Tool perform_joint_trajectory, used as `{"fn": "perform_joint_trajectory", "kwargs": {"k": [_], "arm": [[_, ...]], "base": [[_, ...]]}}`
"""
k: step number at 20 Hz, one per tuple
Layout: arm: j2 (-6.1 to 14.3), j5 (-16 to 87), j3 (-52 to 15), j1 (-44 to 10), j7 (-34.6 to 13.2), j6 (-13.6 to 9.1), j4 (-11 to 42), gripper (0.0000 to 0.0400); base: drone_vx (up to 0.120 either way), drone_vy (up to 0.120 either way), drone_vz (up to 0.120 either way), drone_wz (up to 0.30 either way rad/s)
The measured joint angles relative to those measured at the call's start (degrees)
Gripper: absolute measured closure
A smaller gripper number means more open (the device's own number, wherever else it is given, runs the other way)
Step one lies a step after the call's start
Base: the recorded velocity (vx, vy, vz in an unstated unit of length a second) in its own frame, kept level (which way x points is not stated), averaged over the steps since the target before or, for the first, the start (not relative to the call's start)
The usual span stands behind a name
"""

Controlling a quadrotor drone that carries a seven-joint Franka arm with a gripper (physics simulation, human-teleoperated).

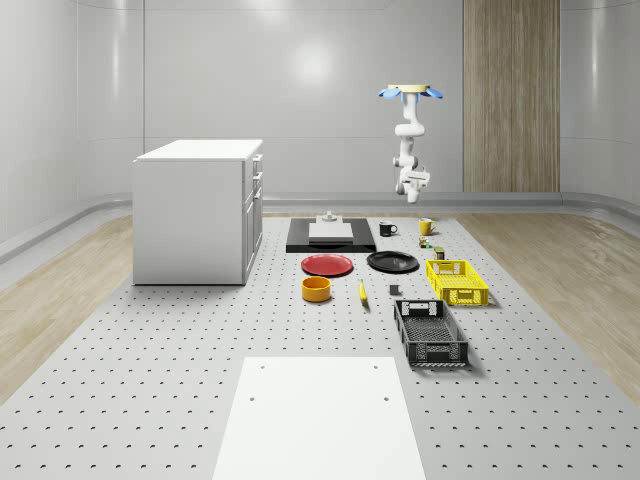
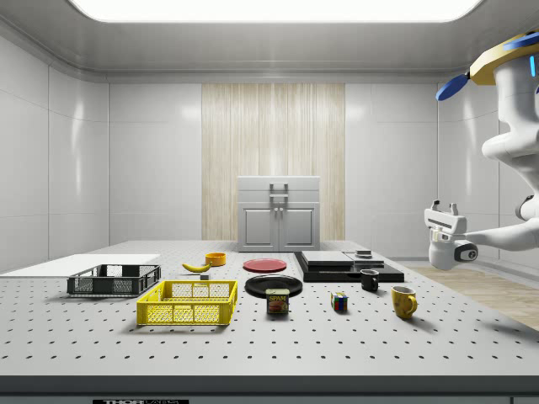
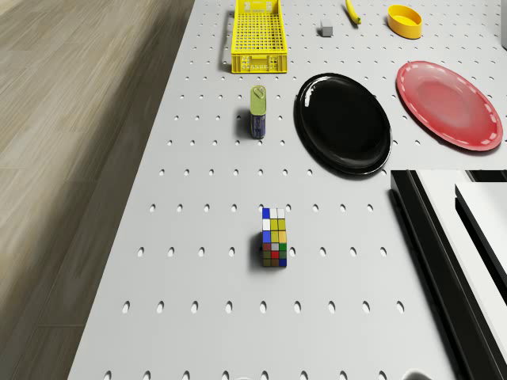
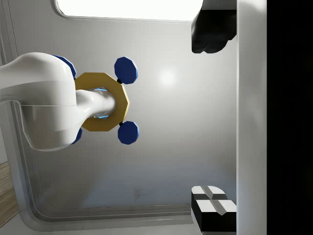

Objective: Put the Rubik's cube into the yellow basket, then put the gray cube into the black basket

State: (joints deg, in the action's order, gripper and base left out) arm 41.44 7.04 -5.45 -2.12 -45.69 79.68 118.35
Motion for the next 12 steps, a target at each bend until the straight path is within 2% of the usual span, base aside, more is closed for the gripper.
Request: {"fn": "perform_joint_trajectory", "kwargs": {"k": [4,7,10,12], "arm": [[0.3,6.9,-4.9,-1.5,-0.9,0.3,1.1,0.0],[0.9,15.7,-11.0,-3.5,-2.3,0.7,3.3,0.0],[2.1,29.0,-19.9,-6.7,-4.6,1.4,8.3,0.0],[3.3,40.4,-27.0,-9.6,-7.2,1.9,13.9,0.0]], "base": [[0.12,0.0,0.0,0.0],[0.12,0.0,0.0,0.0],[0.12,0.0,0.0,0.0],[0.12,0.0,0.0,0.0]]}}
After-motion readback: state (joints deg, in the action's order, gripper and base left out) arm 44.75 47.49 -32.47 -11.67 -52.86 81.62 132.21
